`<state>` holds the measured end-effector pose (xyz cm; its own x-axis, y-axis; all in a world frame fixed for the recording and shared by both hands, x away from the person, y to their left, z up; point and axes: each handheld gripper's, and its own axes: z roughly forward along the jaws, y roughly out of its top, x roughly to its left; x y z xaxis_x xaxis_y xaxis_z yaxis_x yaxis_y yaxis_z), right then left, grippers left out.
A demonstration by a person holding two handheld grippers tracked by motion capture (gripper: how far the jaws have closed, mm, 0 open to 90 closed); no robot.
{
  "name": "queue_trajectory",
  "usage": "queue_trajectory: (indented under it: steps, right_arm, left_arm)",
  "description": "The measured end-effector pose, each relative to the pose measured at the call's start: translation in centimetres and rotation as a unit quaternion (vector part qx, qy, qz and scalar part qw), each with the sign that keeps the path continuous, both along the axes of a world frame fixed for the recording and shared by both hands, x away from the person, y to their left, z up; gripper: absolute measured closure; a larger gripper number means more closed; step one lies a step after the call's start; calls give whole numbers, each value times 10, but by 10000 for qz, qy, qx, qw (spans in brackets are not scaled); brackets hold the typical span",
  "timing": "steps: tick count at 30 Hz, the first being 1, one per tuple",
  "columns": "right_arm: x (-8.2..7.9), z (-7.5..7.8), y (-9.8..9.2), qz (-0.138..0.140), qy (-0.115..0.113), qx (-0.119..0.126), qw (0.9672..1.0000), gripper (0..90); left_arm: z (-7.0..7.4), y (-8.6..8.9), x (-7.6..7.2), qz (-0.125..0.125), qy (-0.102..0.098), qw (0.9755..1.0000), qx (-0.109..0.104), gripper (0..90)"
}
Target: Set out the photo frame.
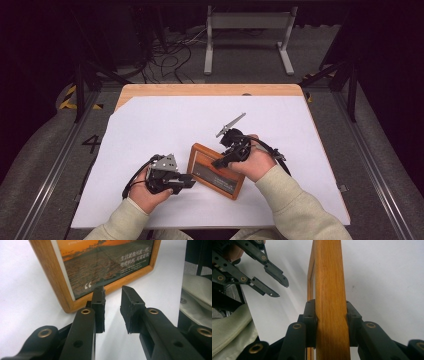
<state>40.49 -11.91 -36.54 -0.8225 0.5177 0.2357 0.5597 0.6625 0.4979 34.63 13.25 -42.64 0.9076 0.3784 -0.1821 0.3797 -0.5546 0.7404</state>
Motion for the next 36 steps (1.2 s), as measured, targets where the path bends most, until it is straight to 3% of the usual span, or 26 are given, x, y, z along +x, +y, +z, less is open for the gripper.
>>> queue_trajectory:
  steps: [5, 10, 16, 21, 24, 27, 30, 36]
  right_arm:
    - [2, 2, 0, 144, 26, -56, 9999, 697]
    - [6, 8, -3, 303, -141, -140, 9993, 700]
    - [14, 19, -7, 695, -327, -274, 9967, 701]
    - [22, 29, -10, 1204, -541, -313, 9908, 701]
    - [24, 30, -8, 1707, -650, -294, 9827, 701]
    - [28, 29, -6, 2073, -583, -197, 9763, 701]
    - [32, 24, -6, 2306, -446, -19, 9720, 701]
    - [35, 14, -7, 2512, -238, 109, 9676, 701]
  left_arm:
    - [0, 5, 0, 74, 4, 10000, -38, 736]
    - [0, 9, -1, 145, 10, 9999, -50, 737]
    - [-1, 16, -5, 240, 16, 9997, -58, 738]
    - [-2, 22, -8, 330, 37, 9994, -53, 739]
    - [-2, 24, -10, 370, 21, 9993, -55, 739]
    - [-2, 26, -11, 411, 56, 9991, -73, 739]
    - [-3, 27, -11, 422, 58, 9991, -77, 739]
    - [-3, 26, -9, 419, 72, 9991, -80, 740]
